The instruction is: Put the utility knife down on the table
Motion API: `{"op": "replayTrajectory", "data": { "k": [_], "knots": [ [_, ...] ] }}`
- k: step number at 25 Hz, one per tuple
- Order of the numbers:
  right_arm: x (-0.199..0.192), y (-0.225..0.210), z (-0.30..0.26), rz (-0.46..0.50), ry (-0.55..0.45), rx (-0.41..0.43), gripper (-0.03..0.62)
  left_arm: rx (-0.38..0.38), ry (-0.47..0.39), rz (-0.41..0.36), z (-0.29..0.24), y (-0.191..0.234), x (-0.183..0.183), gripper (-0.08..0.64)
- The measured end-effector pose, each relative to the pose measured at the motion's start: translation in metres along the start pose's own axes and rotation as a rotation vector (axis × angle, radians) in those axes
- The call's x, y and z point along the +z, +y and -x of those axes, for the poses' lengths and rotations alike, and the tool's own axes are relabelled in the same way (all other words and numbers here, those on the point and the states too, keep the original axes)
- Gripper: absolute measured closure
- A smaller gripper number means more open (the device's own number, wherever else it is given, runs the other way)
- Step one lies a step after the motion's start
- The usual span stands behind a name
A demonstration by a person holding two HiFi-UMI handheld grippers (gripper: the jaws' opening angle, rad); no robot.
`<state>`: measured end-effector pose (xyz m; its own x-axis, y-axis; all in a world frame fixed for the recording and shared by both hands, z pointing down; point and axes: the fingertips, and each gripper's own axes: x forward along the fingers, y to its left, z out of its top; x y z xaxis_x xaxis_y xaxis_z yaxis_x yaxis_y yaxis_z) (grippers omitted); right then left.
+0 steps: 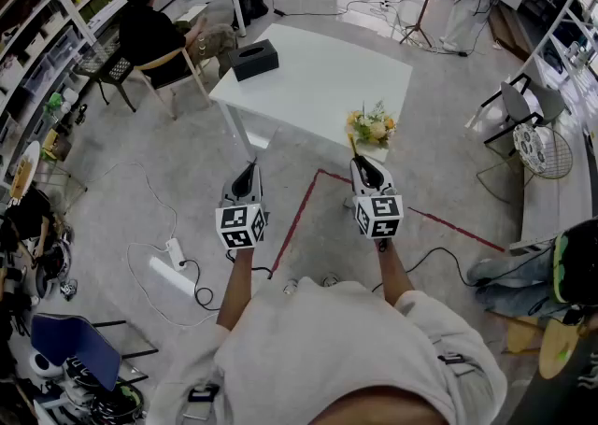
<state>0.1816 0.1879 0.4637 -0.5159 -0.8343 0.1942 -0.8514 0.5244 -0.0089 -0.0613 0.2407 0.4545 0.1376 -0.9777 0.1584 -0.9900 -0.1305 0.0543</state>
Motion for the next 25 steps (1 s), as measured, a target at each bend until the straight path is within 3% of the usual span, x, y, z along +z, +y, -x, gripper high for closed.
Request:
{"op": "replayTrajectory", "data": {
  "k": [11, 25],
  "knots": [
    [0.003, -0.014, 0.002, -0.026, -0.019, 0.013, 0.509, -0.007, -0.008, -0.018, -0.009, -0.019, 0.008, 0.54],
    [0.005, -0.044, -0.008, -0.019, -0.025, 0.092, 0.509, 0.05, 0.003, -0.01, -0.028, -0.054, 0.003, 0.54]
  ]
}}
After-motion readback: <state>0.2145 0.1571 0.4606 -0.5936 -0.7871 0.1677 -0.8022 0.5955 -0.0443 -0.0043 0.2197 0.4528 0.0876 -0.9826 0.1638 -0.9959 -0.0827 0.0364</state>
